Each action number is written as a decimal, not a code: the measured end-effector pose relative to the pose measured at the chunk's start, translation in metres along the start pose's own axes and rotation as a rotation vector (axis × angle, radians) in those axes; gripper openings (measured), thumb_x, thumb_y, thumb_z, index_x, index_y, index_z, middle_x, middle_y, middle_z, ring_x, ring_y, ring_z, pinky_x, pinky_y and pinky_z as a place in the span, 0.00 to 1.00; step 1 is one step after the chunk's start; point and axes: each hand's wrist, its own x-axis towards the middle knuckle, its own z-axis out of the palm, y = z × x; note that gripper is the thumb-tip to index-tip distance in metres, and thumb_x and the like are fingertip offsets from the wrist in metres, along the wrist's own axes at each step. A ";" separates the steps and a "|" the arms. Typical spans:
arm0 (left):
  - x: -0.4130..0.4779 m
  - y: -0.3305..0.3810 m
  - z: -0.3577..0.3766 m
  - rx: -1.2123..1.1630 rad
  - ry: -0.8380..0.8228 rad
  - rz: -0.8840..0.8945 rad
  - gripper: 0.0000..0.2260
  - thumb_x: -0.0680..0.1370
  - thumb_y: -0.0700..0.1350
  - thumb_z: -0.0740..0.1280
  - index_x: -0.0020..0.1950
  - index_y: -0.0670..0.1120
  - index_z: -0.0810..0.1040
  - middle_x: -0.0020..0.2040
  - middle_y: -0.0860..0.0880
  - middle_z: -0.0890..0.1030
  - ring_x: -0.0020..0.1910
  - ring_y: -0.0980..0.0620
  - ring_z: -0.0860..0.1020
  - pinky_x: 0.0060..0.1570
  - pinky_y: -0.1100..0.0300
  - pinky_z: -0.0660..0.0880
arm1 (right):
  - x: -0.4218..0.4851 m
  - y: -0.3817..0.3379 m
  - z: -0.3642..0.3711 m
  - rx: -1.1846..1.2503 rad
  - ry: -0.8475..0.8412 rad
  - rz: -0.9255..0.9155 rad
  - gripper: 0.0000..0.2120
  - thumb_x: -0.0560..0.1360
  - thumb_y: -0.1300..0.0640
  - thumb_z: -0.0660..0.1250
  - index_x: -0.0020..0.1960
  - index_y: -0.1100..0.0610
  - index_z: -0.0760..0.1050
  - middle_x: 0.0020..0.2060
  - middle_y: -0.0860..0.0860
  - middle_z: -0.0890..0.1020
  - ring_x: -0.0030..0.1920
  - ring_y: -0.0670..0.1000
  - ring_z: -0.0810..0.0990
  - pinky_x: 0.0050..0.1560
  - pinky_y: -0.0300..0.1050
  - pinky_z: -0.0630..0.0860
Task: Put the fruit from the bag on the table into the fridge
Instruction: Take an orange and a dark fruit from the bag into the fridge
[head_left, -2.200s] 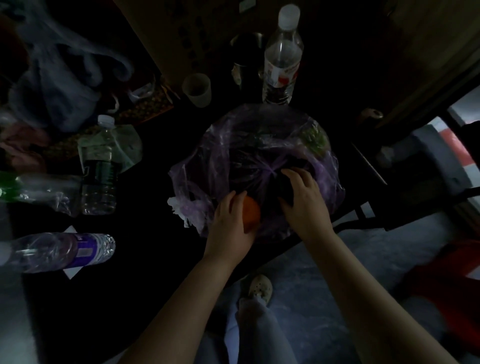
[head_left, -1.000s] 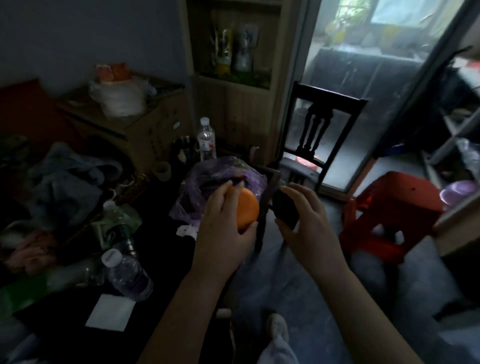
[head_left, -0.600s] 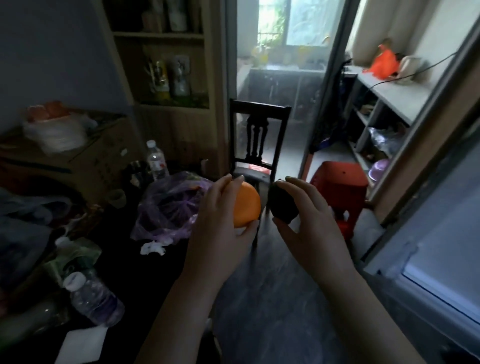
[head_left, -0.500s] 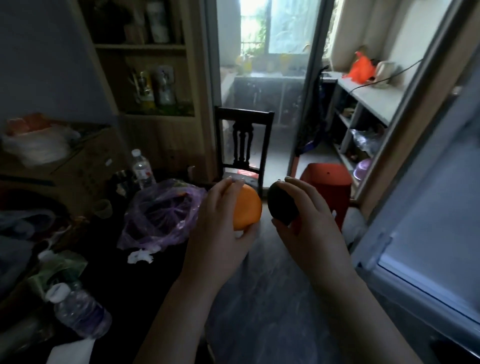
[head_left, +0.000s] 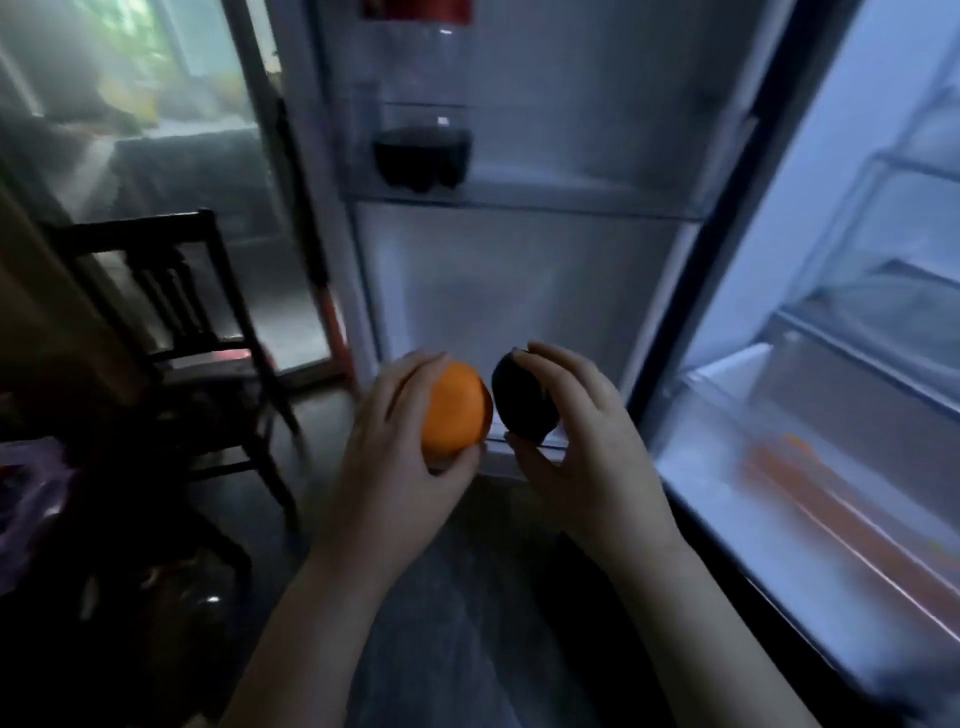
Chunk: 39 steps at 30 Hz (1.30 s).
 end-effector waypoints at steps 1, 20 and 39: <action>0.001 0.016 0.015 -0.028 -0.028 0.021 0.32 0.70 0.48 0.73 0.71 0.57 0.64 0.71 0.58 0.62 0.67 0.62 0.60 0.59 0.66 0.60 | -0.009 0.012 -0.018 -0.017 0.019 0.021 0.27 0.70 0.63 0.71 0.67 0.57 0.70 0.66 0.51 0.71 0.68 0.51 0.69 0.66 0.48 0.68; 0.008 0.226 0.216 -0.336 -0.500 0.445 0.32 0.71 0.52 0.72 0.71 0.61 0.62 0.69 0.63 0.61 0.68 0.63 0.62 0.60 0.70 0.59 | -0.144 0.138 -0.234 -0.313 0.286 0.424 0.27 0.71 0.64 0.70 0.68 0.55 0.69 0.67 0.48 0.70 0.69 0.46 0.67 0.67 0.41 0.65; 0.135 0.206 0.350 -0.206 -1.070 0.871 0.35 0.65 0.66 0.65 0.70 0.56 0.65 0.67 0.57 0.68 0.65 0.58 0.69 0.63 0.59 0.68 | -0.124 0.235 -0.312 -0.714 0.284 0.740 0.26 0.72 0.58 0.69 0.69 0.57 0.67 0.64 0.54 0.71 0.65 0.54 0.70 0.65 0.40 0.63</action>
